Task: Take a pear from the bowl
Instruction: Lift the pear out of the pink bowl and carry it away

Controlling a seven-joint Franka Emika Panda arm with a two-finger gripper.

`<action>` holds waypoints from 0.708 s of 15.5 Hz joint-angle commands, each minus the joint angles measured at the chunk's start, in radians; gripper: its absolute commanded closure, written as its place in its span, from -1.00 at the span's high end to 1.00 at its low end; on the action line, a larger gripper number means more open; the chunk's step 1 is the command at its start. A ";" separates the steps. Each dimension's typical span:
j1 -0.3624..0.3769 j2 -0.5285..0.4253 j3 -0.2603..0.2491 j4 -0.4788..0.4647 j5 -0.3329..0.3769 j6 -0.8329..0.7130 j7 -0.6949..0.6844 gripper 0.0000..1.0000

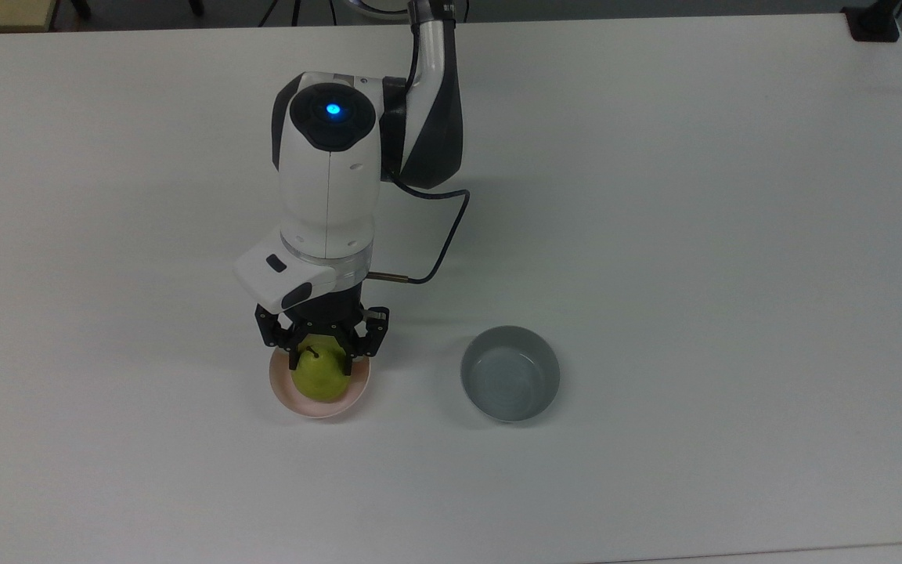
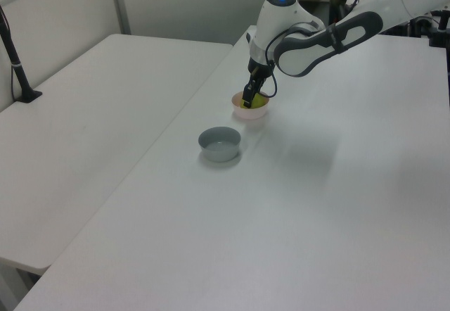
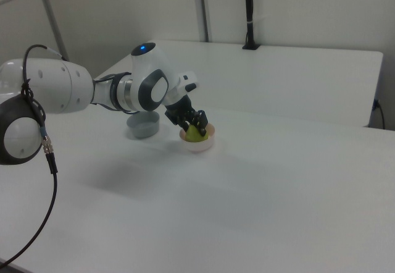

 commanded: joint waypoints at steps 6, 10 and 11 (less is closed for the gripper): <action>0.005 -0.004 0.007 -0.021 -0.013 0.024 -0.016 -0.67; 0.005 -0.056 0.007 -0.023 -0.003 0.022 -0.010 -0.67; 0.002 -0.077 0.007 -0.027 -0.003 0.022 -0.012 -0.67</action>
